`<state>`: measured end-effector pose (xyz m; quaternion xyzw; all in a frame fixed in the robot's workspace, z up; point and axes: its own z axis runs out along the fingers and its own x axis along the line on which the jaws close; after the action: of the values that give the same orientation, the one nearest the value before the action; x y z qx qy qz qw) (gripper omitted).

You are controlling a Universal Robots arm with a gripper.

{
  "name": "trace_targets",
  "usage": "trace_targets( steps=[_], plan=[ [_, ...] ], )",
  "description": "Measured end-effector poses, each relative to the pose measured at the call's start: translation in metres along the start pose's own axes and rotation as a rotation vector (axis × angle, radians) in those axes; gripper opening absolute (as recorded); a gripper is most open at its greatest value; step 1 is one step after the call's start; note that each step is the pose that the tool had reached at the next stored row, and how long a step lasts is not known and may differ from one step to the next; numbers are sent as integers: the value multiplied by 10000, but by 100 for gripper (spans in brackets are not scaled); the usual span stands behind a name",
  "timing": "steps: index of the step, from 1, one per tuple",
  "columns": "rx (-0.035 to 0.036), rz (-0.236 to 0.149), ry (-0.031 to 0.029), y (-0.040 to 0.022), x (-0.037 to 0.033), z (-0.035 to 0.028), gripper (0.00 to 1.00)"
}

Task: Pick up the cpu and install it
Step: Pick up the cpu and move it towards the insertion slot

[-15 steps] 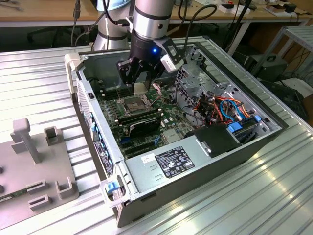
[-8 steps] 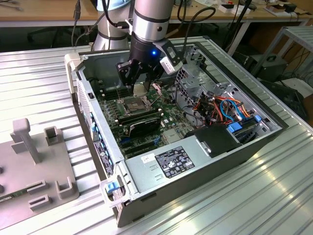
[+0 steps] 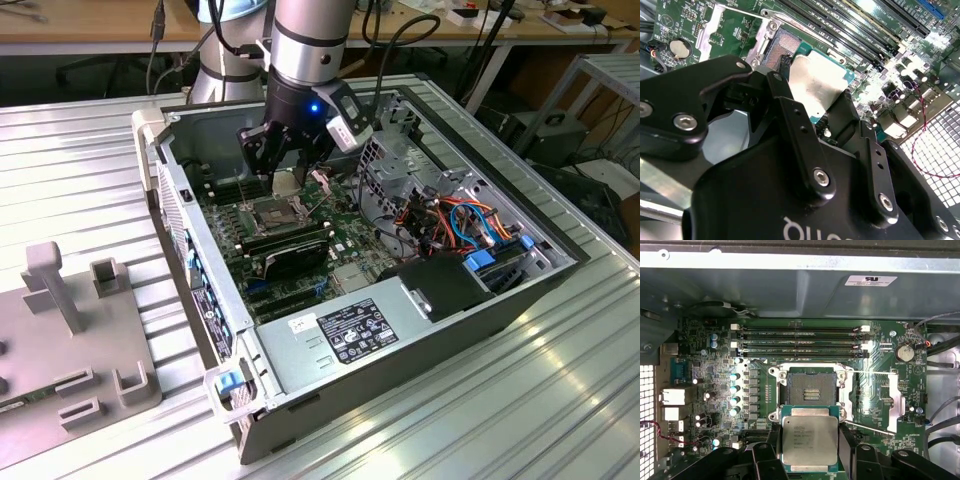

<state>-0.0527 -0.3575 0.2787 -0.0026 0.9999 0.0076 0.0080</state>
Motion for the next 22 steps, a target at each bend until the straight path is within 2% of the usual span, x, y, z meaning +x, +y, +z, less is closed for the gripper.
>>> trace_targets(
  steps=[18,19,20,22],
  plan=[
    [-3,2,-2,9,1,17,55],
    [7,0,0,48,-6,101,55],
    [10,1,0,74,-16,211,55],
    [10,1,0,80,-18,233,55]
  ],
)
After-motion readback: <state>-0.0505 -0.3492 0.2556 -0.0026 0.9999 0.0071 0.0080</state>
